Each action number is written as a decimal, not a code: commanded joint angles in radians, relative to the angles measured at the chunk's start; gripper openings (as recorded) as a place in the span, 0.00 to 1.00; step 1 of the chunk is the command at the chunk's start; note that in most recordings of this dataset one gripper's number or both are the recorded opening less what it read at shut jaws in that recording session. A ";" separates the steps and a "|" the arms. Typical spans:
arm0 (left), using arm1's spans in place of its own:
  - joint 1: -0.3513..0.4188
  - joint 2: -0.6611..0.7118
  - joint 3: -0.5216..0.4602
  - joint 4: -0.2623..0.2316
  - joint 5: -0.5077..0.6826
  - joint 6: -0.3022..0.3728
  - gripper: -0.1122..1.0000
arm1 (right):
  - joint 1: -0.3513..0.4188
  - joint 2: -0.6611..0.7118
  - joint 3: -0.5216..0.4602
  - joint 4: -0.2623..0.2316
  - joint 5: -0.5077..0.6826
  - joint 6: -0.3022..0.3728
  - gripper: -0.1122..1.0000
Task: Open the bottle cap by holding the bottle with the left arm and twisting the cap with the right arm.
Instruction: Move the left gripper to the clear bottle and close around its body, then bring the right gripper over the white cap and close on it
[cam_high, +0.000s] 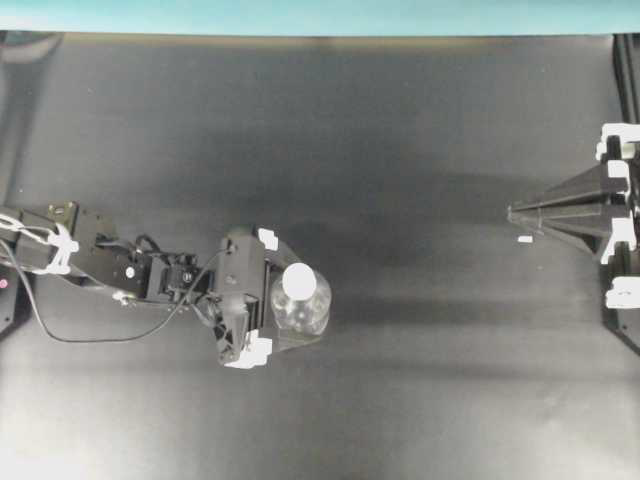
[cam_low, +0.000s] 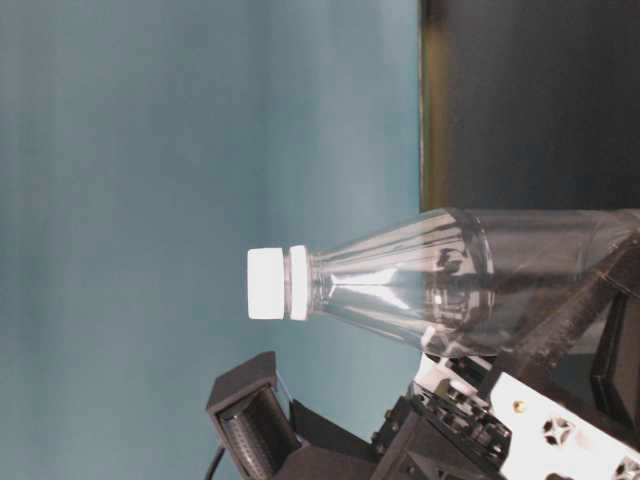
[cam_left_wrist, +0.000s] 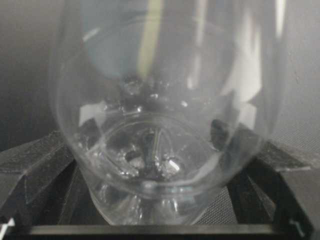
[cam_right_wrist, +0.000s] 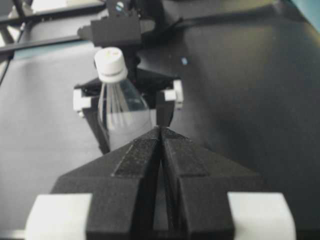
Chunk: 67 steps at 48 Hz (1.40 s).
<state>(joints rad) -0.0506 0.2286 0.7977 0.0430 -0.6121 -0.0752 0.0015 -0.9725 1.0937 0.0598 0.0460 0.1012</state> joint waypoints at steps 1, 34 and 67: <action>0.002 0.000 0.000 0.003 -0.006 0.000 0.98 | -0.006 0.011 -0.032 0.003 0.023 0.026 0.10; 0.000 0.009 0.015 0.003 -0.006 0.012 0.85 | 0.058 0.495 -0.653 0.026 0.805 0.342 0.30; -0.002 0.008 0.017 0.003 -0.006 0.005 0.85 | 0.044 1.118 -1.364 0.140 1.247 0.660 0.83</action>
<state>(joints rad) -0.0476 0.2393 0.8176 0.0430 -0.6151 -0.0690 0.0399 0.1028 -0.2102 0.1963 1.2701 0.7394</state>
